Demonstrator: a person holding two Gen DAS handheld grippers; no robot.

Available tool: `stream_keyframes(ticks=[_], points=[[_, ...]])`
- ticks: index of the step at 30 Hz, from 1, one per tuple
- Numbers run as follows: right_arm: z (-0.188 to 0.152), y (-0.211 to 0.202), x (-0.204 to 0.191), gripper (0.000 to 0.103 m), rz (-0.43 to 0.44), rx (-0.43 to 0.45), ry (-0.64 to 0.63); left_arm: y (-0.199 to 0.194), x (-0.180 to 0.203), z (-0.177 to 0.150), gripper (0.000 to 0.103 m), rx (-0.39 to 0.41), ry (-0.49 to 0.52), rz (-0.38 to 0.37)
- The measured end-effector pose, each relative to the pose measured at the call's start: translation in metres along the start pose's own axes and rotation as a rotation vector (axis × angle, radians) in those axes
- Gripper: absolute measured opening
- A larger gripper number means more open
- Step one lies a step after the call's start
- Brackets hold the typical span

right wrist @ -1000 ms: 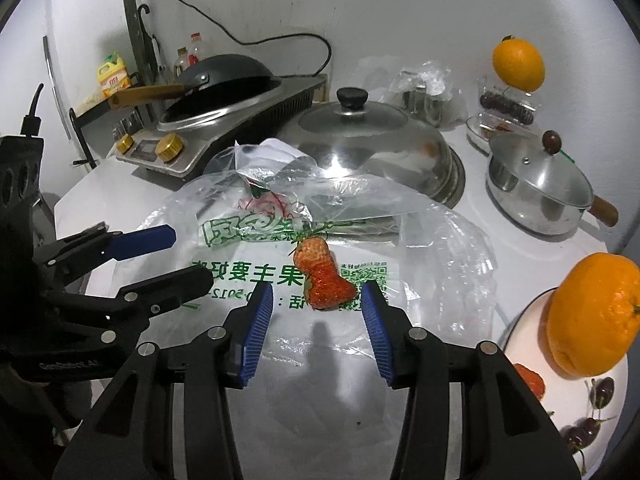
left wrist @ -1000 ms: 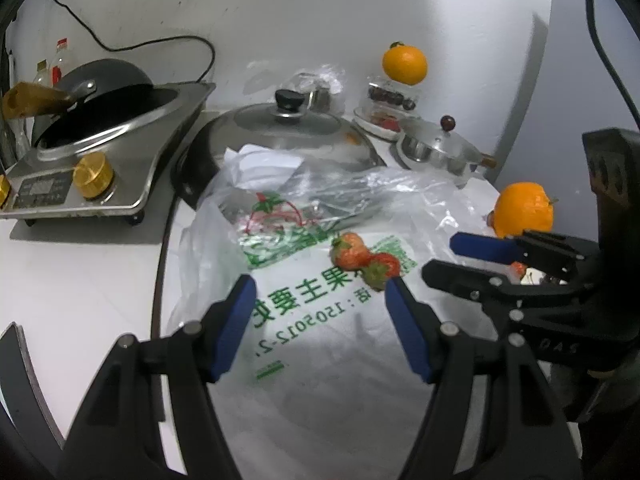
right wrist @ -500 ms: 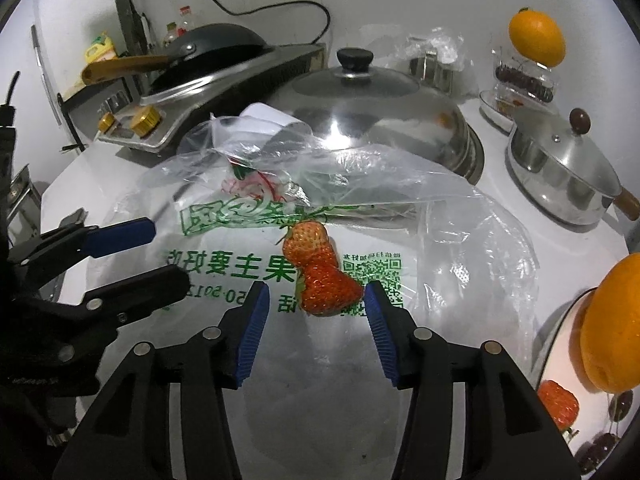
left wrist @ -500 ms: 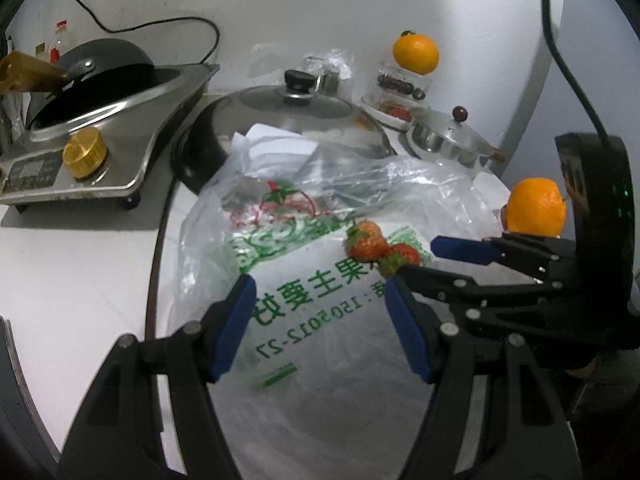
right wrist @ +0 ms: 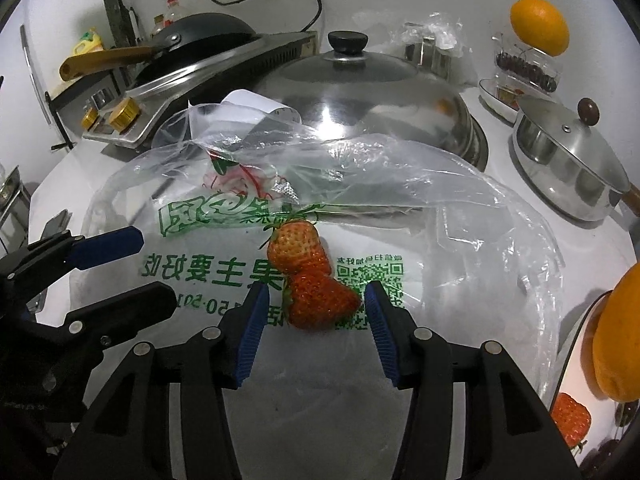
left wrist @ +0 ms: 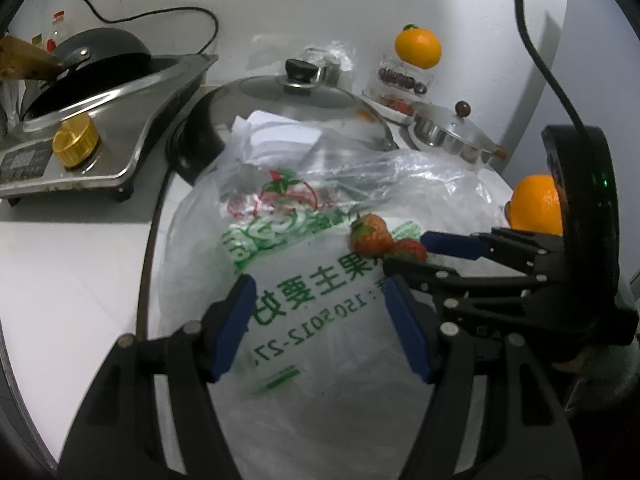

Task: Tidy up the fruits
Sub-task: 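Close the right gripper on a large red strawberry while the left gripper grasps a smaller strawberry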

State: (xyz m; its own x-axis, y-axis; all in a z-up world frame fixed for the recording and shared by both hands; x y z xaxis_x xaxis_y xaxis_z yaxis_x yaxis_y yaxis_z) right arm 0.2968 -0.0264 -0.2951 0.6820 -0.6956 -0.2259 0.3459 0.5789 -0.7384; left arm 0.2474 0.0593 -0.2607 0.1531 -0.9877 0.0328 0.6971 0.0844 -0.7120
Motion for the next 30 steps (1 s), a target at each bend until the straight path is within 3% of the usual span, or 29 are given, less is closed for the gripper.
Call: stream_keyframes(ticks=[5, 9, 13, 30], points=[[-0.001, 0.004, -0.001, 0.052, -0.017, -0.013, -0.017, 0.001, 0.000, 0.000, 0.069, 0.000, 0.001, 0.001], [-0.003, 0.002, 0.001, 0.043, -0.025, -0.008, -0.025, 0.000, 0.000, -0.002, 0.069, 0.001, 0.006, 0.005], [-0.004, -0.004, 0.002, 0.042, -0.003, 0.008, -0.019, -0.004, 0.003, 0.000, 0.069, 0.006, 0.014, 0.011], [0.010, -0.075, 0.016, 0.042, 0.021, 0.153, -0.005, -0.020, 0.045, 0.021, 0.069, 0.051, 0.109, 0.041]])
Point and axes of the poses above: each gripper's, at about its wrist camera, not at the fingertips, and y roughly the way its jaws point, x to its right, z to its top, the point moved 9 cm from there along y, roughly the way its jaws point, and after that the axes turned 14 degrees about z, right-handed, at the moved point
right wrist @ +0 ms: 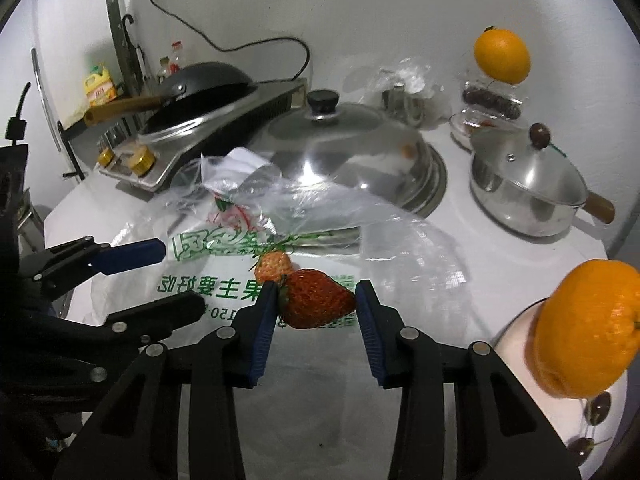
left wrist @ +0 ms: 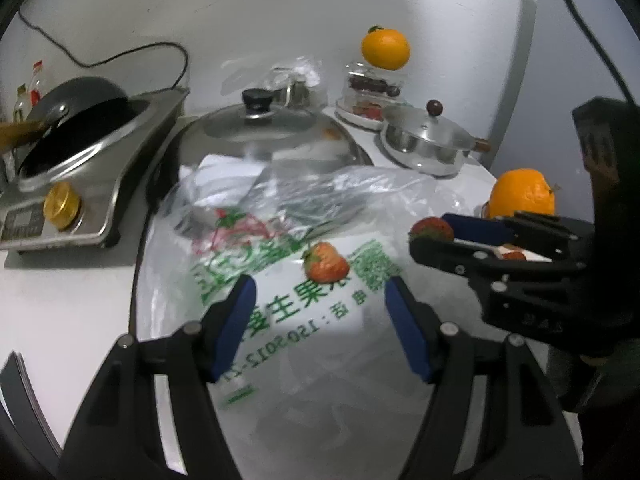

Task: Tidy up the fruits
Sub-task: 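Close the right gripper on a large red strawberry while the left gripper grasps a smaller strawberry, then lift both held strawberries out of the bag toward the white plate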

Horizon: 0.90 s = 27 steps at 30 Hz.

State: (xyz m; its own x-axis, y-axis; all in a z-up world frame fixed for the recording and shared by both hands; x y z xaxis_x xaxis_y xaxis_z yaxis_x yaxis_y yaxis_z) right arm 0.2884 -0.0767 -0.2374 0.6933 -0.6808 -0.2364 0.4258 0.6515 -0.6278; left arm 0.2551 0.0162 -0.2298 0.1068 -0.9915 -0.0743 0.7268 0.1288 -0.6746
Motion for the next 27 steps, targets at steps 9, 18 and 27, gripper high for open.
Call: stream_keyframes(ticks=[9, 18, 27], points=[[0.002, -0.010, 0.017, 0.042, 0.013, 0.050, 0.041, 0.024, 0.018, 0.004, 0.069, -0.035, 0.040, 0.001], [0.001, -0.001, 0.030, 0.042, 0.030, 0.046, 0.074, 0.055, 0.023, 0.007, 0.068, -0.075, 0.038, 0.011], [0.001, 0.003, 0.031, 0.042, 0.041, 0.047, 0.080, 0.069, 0.023, 0.006, 0.068, -0.090, 0.029, 0.010]])
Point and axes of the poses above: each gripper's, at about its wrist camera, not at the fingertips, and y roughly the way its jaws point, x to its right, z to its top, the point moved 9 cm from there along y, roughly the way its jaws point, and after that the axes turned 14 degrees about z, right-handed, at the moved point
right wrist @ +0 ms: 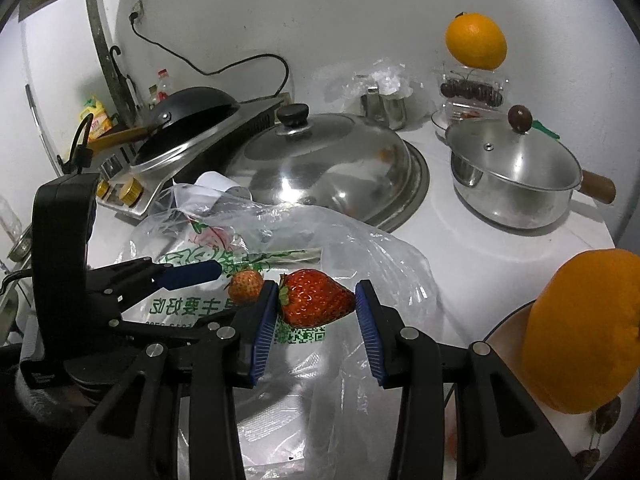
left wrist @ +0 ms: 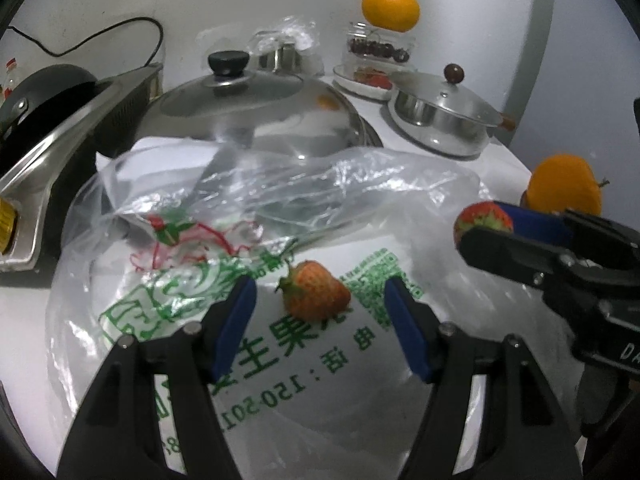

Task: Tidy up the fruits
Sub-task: 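Lift both held strawberries out of the bag toward the white plate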

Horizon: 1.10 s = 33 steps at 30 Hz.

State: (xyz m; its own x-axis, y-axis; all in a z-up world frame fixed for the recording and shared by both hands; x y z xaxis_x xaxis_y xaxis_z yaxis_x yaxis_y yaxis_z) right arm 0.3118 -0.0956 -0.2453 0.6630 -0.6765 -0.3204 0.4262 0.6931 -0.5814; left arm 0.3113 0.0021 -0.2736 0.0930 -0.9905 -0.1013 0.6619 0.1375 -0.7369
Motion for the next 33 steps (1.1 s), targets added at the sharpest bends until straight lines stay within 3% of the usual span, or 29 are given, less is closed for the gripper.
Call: stream_keyframes(ticks=[7, 17, 26, 33], points=[[-0.001, 0.001, 0.002, 0.042, -0.003, -0.003, 0.001, 0.008, -0.002, 0.000, 0.054, -0.017, -0.013, 0.004], [-0.002, 0.004, 0.004, 0.042, -0.007, -0.009, 0.000, 0.017, 0.002, -0.004, 0.051, -0.047, -0.020, -0.010], [-0.002, 0.003, 0.004, 0.042, -0.012, -0.012, -0.004, 0.020, 0.005, -0.006, 0.040, -0.050, -0.017, -0.027], [-0.003, 0.002, 0.000, 0.042, -0.018, -0.013, -0.010, 0.014, 0.009, -0.006, 0.039, -0.036, -0.007, -0.061]])
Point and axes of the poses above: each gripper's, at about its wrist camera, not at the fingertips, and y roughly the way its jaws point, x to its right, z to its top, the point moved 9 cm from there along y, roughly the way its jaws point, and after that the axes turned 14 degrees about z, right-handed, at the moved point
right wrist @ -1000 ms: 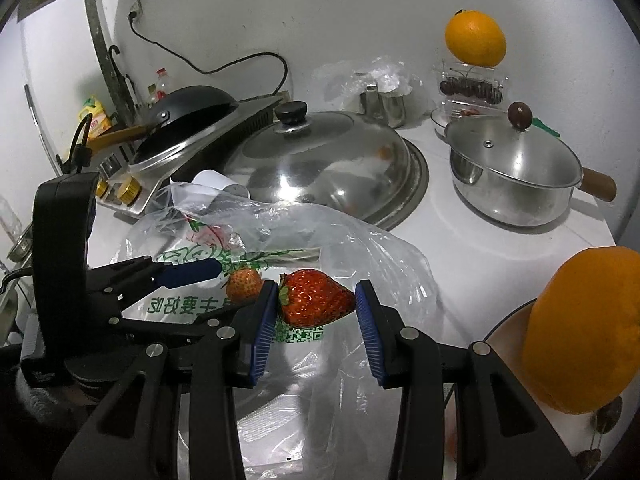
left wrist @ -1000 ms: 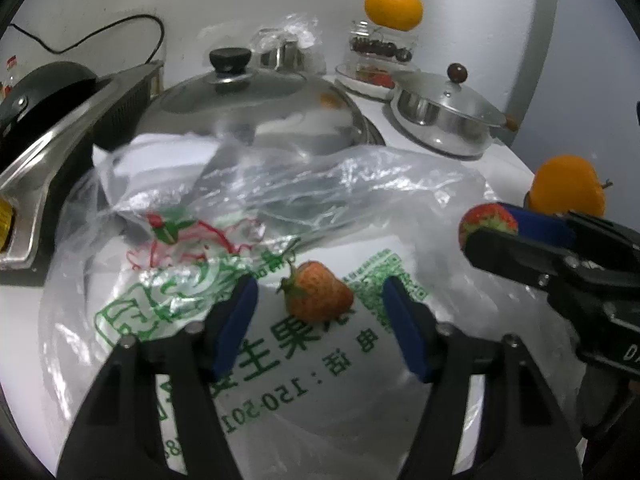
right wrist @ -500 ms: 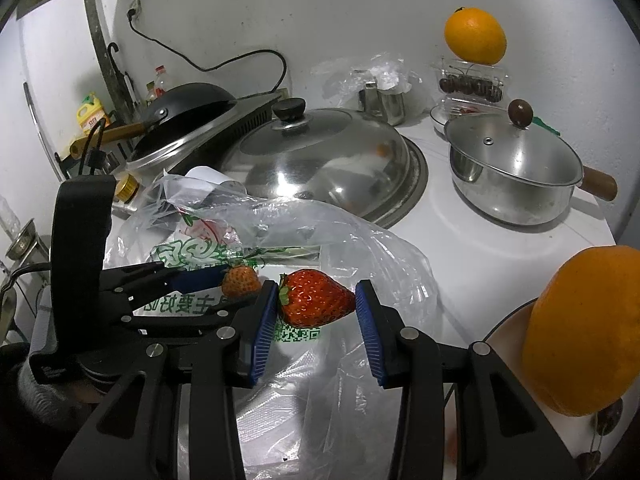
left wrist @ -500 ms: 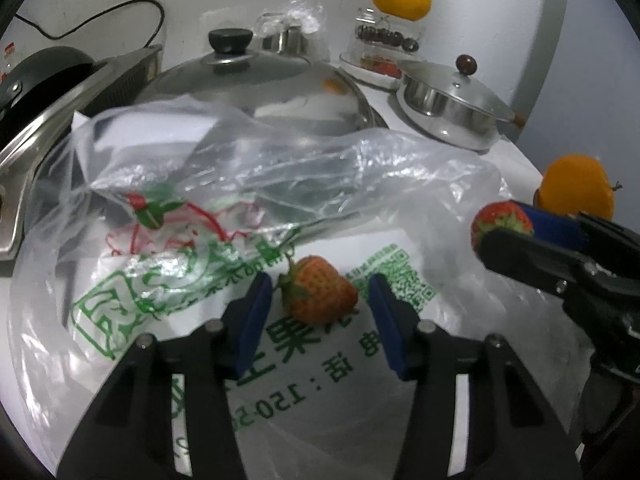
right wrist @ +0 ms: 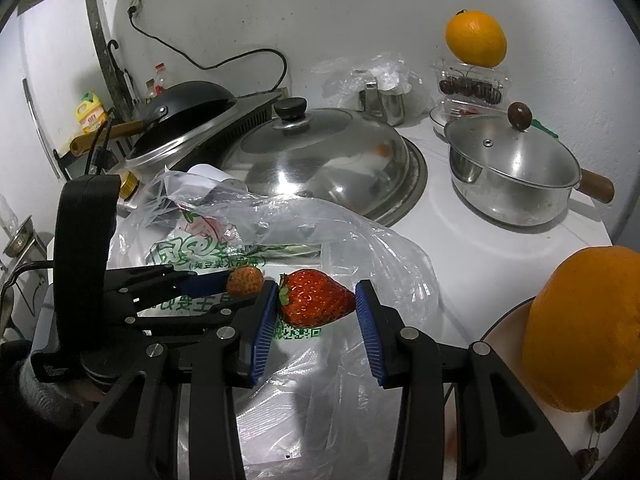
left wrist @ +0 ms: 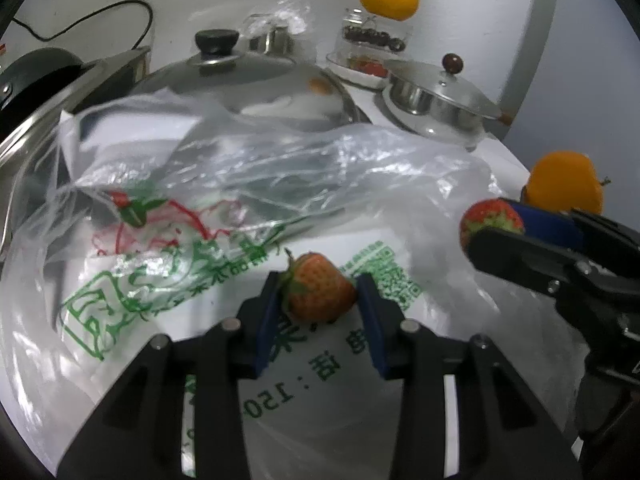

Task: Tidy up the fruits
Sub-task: 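Lift both held strawberries out of the bag toward the white plate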

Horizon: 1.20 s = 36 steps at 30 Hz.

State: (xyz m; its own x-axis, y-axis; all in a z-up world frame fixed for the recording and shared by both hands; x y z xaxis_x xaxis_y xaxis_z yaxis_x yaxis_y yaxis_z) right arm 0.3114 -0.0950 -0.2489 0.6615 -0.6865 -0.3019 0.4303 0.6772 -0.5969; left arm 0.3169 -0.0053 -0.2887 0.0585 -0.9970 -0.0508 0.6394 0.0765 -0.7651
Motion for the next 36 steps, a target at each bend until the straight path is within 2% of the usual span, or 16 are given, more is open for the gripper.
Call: stream_keyframes(ticks=[18, 36], points=[[0.002, -0.019, -0.030, 0.042, -0.008, 0.014, -0.048, -0.044, -0.007, 0.000, 0.039, 0.060, -0.004, -0.005], [-0.005, -0.061, -0.064, 0.042, -0.016, 0.058, -0.089, -0.101, -0.003, -0.010, 0.039, 0.127, -0.003, 0.008]])
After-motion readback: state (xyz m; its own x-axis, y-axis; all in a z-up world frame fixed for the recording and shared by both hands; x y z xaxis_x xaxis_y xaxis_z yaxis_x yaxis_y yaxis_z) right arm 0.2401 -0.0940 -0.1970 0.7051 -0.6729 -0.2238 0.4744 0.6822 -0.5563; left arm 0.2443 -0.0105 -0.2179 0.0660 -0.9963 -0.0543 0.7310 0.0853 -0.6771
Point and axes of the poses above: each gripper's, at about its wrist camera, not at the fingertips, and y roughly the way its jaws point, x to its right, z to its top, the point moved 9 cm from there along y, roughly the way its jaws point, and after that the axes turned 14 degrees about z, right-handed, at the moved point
